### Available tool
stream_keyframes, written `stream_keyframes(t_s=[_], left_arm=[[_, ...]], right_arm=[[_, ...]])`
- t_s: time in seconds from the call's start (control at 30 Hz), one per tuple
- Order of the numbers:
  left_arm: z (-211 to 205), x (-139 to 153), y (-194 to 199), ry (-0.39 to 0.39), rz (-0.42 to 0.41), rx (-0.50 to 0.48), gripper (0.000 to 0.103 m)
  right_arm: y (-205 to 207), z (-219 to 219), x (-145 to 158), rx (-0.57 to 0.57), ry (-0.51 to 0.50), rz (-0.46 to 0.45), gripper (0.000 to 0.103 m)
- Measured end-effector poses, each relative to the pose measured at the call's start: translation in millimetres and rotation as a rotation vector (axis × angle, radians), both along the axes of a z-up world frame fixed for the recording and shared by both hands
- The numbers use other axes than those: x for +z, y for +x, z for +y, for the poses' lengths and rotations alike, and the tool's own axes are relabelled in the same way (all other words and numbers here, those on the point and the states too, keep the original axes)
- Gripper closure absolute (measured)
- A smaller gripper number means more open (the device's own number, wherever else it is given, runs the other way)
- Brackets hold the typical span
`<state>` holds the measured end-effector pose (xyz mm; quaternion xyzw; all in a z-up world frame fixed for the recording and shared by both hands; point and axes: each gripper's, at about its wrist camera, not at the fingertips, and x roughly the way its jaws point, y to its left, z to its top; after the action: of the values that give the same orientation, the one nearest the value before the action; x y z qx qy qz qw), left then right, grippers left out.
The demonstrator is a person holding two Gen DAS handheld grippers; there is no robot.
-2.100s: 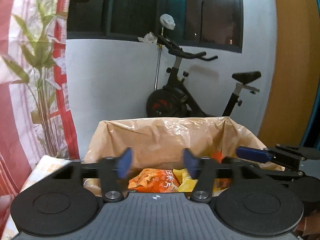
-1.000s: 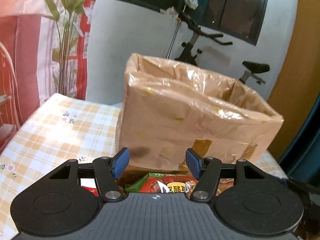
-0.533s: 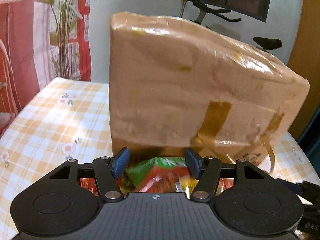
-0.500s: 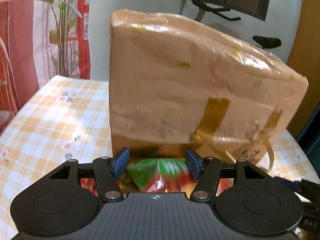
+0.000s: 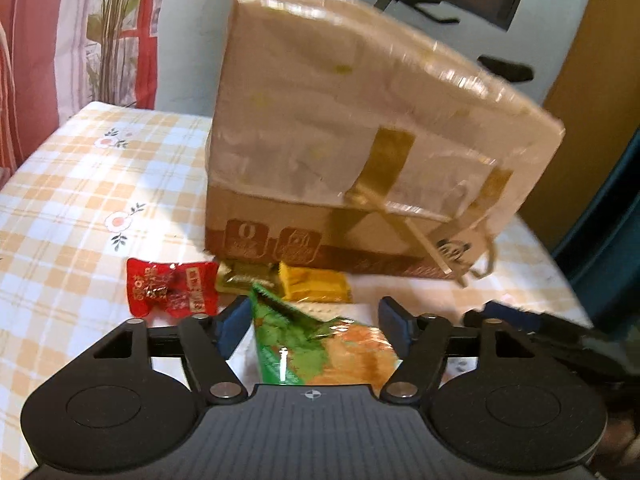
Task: Organize snacks
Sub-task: 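Grasp the green corn-chip bag with the left gripper while the right tool approaches the brown packet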
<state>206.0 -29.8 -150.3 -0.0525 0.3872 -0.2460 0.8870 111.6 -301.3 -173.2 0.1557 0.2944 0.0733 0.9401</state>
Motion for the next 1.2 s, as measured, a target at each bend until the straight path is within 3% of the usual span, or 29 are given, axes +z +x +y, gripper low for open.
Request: stream_keyframes(t_s=[0.1,0.23,0.4,0.6,0.67,0.73,0.8,0.93,1.07,1.2], left_arm=[[6,5,-10,-0.011,-0.003,-0.042,0.019],[0,-2,-26,0.093,0.015,-0.081,0.013],[-9,-15,-37,0.128,0.057,-0.13,0.012],[-33,-35,-36,0.278,0.033,-0.126,0.014],[-25,-34,-35,0.229,0.037,-0.086,0.019],[-15,-31,-33,0.184,0.038,-0.064,0.028],[-7,-27,-33,0.147,0.025,-0.027,0.029],[6,-20,-36,0.073,-0.004,0.028,0.029],[8,-14,-41,0.07,-0.044,0.056,0.029],[12,-13,-40,0.055,-0.054,0.076,0.029]], right_arm=[[0,0,0,-0.002,0.002,0.0,0.048],[0,1,-1,0.002,0.006,0.006,0.048],[1,4,-4,0.013,0.005,0.02,0.048],[1,7,-6,0.024,-0.013,0.034,0.048],[3,9,-7,0.039,-0.038,0.046,0.048],[4,16,-8,0.088,-0.142,0.051,0.048],[5,21,-9,0.127,-0.232,0.054,0.048],[11,17,-16,0.183,-0.291,0.109,0.048],[18,20,-22,0.24,-0.35,0.155,0.048],[27,29,-24,0.29,-0.39,0.14,0.042]])
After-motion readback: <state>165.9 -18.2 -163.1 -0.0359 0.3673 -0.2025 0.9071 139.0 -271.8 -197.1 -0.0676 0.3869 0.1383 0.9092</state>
